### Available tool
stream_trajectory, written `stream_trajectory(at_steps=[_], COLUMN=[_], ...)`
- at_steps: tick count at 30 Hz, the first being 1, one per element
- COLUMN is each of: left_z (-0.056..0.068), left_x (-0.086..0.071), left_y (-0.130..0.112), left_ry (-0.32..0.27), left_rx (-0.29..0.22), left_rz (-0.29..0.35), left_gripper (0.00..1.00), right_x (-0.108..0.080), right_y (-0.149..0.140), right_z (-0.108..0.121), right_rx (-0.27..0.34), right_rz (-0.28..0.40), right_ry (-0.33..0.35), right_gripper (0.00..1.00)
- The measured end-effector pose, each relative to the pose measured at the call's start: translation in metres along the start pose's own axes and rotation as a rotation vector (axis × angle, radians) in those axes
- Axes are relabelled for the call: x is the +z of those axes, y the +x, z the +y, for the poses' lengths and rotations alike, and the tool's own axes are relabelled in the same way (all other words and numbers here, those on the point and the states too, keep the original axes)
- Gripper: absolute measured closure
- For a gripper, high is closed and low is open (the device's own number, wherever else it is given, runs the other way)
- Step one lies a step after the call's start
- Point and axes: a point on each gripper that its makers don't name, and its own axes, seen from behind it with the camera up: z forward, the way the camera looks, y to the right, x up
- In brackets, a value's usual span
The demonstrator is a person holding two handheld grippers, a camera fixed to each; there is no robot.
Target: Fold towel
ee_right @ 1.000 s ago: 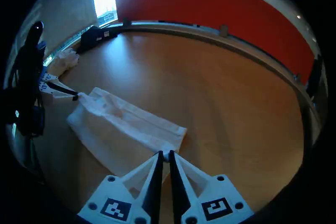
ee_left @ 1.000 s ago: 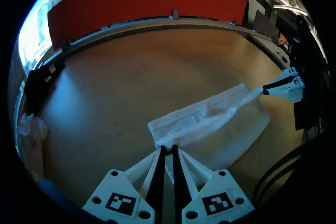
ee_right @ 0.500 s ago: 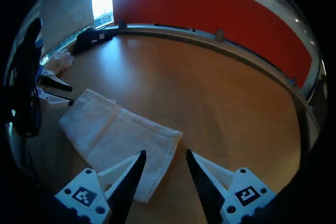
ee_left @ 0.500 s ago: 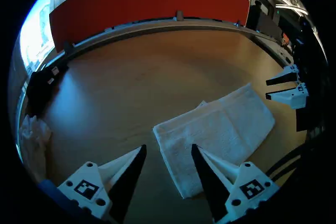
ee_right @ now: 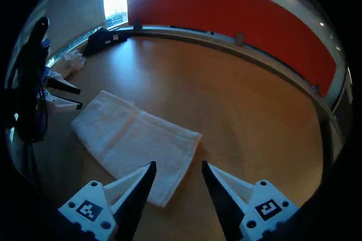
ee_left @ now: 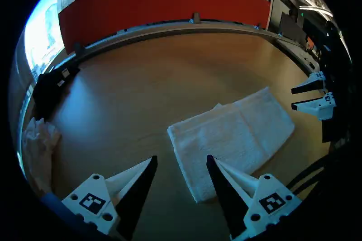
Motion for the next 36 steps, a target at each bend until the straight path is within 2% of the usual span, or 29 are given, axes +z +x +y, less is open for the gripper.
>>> stream_trajectory(at_steps=[12,18,25,36], left_z=[-0.002,-0.003,-0.01,-0.027], left_x=[-0.033,-0.047,-0.065,-0.1], left_y=[-0.034,-0.049,-0.063,-0.091], left_ry=[0.034,0.05,0.084,0.157], left_rx=[-0.055,-0.071,-0.106,-0.17], left_rz=[-0.001,-0.005,-0.001,-0.003], left_gripper=[0.2,0.2,0.2,0.2], right_x=[-0.025,-0.031,-0.032,-0.025], right_y=[-0.023,-0.03,-0.035,-0.046], right_z=[-0.006,-0.008,-0.011,-0.016], right_rx=[-0.004,-0.015,-0.069,-0.188], right_rz=[-0.009,-0.013,-0.02,-0.062], right_ry=[-0.011,-0.002,0.024,0.098], right_gripper=[0.23,0.23,0.23,0.23])
